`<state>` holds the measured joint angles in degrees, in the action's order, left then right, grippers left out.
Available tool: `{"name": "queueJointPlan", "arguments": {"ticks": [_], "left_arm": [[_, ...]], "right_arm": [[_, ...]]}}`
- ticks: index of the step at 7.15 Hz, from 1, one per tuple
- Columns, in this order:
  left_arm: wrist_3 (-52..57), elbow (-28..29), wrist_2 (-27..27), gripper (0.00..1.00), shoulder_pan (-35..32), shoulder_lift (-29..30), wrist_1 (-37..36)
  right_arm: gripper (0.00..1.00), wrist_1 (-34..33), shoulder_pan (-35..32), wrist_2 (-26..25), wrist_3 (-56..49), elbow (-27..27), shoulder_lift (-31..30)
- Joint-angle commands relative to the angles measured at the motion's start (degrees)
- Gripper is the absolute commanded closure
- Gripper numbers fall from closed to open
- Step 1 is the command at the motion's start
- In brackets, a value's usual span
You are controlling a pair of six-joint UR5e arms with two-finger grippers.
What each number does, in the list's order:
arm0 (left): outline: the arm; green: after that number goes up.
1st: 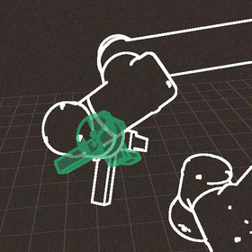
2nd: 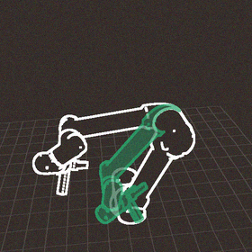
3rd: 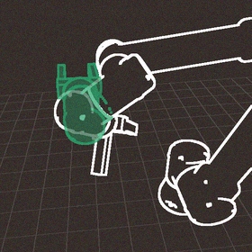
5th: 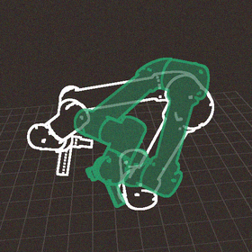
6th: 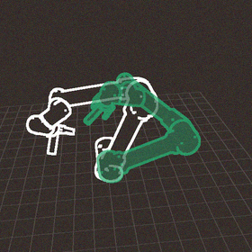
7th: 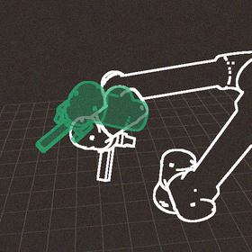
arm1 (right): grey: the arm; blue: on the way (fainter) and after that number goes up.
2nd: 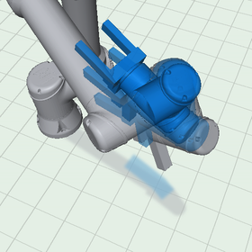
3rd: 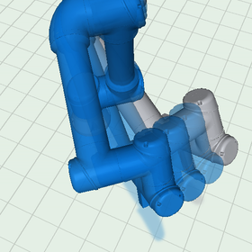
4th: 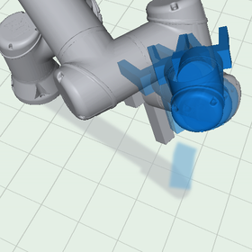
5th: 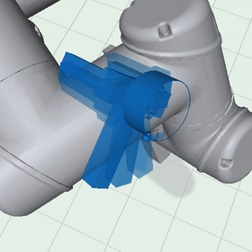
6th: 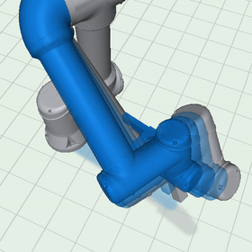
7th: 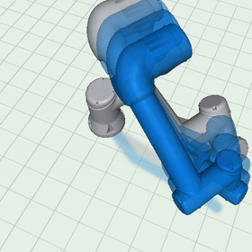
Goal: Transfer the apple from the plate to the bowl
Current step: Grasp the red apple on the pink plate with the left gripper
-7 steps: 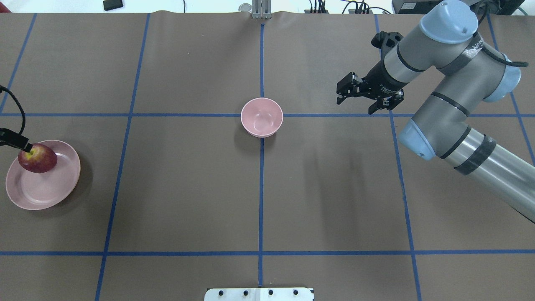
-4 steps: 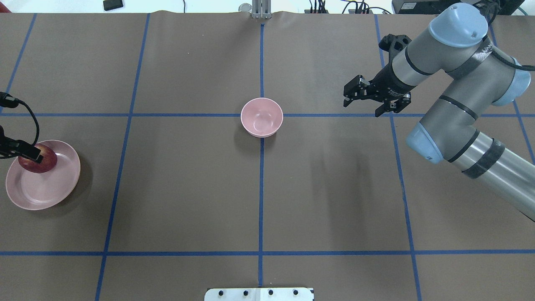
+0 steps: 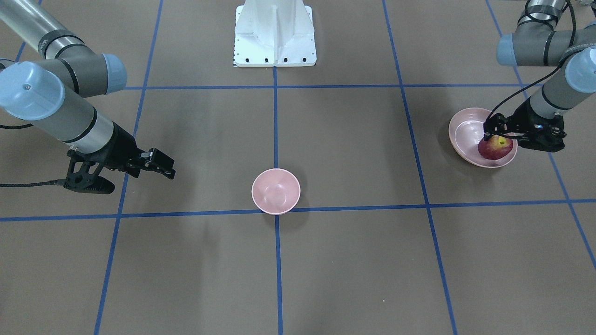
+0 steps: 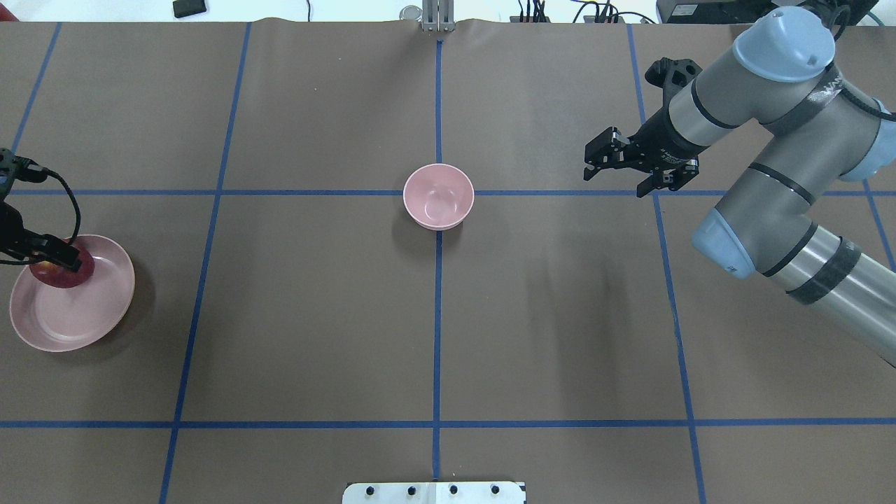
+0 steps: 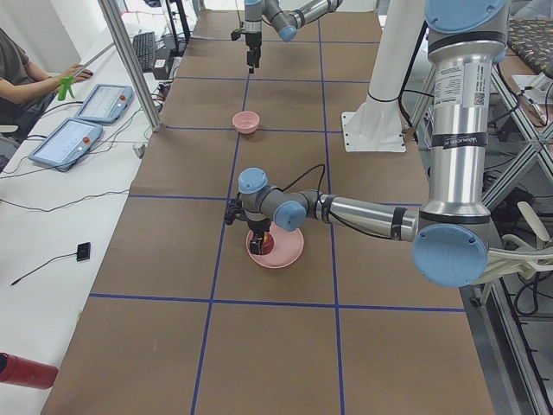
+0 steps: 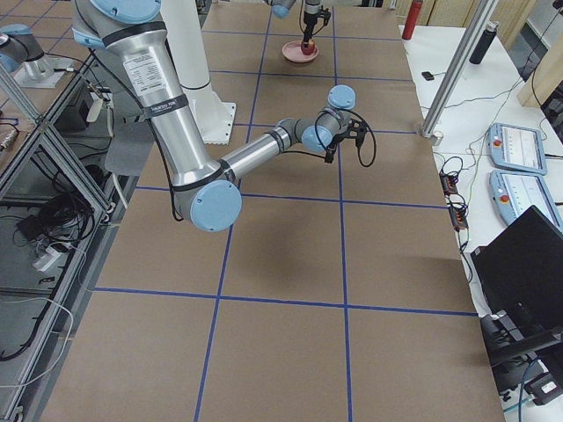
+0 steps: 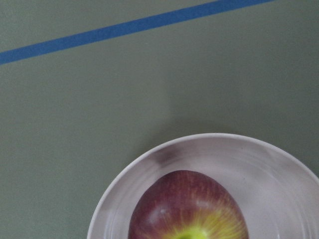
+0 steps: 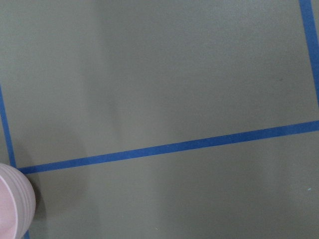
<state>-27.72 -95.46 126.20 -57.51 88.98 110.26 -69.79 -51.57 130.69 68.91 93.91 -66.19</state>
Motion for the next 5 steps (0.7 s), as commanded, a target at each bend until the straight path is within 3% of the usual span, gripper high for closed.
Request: {"name": "queueJointPlan", "arguments": {"ticks": [1,4,5], "left_arm": [[-0.1,0.8,0.0,0.02,0.0,0.6,0.0],[-0.1,1.0,0.0,0.06,0.9,0.6,0.1],[-0.1,0.9,0.0,0.19,0.9,0.7,0.1]], "right_arm": [[0.0,0.0,-0.1,0.0,0.0,0.4,-0.3],[0.0,0.0,-0.2,0.0,-0.1,0.7,-1.0],[0.0,0.0,-0.2,0.0,-0.1,0.7,-1.1]]}}
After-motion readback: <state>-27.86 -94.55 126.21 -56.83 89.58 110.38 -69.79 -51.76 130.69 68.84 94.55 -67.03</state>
